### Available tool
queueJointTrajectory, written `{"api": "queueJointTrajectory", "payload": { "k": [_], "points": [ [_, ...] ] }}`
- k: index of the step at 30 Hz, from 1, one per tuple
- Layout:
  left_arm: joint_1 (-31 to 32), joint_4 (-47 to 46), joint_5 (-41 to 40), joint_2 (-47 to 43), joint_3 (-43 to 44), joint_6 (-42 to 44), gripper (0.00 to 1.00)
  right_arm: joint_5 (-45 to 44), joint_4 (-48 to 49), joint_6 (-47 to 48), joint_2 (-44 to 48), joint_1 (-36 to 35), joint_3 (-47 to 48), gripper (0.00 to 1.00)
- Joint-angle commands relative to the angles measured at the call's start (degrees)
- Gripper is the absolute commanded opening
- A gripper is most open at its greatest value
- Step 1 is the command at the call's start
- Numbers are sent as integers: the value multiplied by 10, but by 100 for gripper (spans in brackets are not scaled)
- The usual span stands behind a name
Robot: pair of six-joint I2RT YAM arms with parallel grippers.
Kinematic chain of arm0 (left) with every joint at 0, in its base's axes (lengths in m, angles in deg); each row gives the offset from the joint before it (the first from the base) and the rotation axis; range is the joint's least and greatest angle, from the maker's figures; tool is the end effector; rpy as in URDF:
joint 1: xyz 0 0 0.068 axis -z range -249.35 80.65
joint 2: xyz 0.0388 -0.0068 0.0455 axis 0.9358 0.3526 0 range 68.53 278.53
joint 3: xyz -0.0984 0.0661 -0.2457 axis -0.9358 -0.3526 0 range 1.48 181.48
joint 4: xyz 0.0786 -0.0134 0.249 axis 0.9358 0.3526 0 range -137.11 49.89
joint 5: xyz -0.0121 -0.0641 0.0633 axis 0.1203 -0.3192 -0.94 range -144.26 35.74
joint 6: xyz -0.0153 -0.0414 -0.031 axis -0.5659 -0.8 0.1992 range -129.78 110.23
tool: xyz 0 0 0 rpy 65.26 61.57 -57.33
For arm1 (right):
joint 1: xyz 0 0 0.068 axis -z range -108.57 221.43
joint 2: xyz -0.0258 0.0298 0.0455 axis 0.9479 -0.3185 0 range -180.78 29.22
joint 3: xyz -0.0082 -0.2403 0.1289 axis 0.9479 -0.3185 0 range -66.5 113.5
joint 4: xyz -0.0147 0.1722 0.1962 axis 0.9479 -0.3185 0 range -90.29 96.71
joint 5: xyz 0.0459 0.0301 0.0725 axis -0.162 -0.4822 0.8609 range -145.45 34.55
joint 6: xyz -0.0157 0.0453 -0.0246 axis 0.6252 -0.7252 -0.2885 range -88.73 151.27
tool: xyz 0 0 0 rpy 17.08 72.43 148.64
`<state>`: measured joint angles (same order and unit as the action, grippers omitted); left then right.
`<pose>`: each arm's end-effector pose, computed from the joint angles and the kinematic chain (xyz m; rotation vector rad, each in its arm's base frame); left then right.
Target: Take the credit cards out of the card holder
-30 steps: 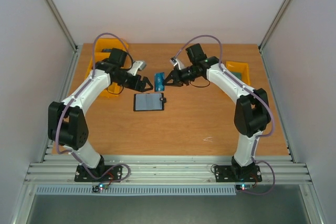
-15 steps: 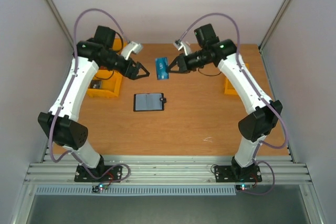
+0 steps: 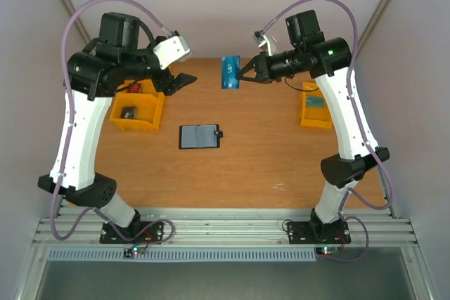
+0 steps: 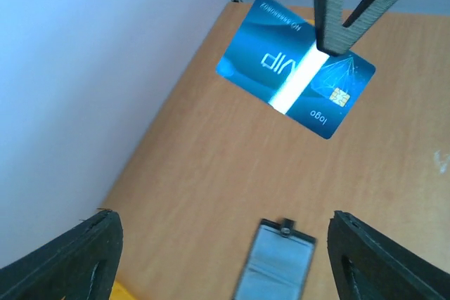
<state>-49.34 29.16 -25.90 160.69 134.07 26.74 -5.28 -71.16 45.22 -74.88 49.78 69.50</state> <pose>0.2412 -0.1058 0.5202 1.2434 1.7352 -0.3740 0.2947 0.1464 0.4804 -1.0765 1.9808 1.0949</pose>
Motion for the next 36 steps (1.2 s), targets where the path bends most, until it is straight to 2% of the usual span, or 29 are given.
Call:
{"api": "queueJointTrajectory", "payload": {
  "k": [1,8,11,16,20,29,33,36],
  "points": [
    [45,-103,-98,-32,-19,115,80,-6,43,-109,14,3,5,1],
    [189,-253,-252,-44,-78,247,75,-64,212,-259,60,3,-69,1],
    [234,-268,-281,-42,-101,307,73,-67,273,-307,69,3,-92,1],
    [244,-258,-277,-42,-120,335,72,-73,299,-346,69,5,-97,1],
    [244,-309,-299,-41,-154,360,69,-48,322,-376,64,4,-101,1],
    [242,-491,-371,-31,-238,399,42,-16,378,-414,86,3,-154,1],
    [240,-527,-380,-31,-247,399,32,-15,378,-411,92,3,-163,1],
    [239,-528,-378,-32,-248,400,16,-15,378,-409,94,3,-166,1]
  ]
}}
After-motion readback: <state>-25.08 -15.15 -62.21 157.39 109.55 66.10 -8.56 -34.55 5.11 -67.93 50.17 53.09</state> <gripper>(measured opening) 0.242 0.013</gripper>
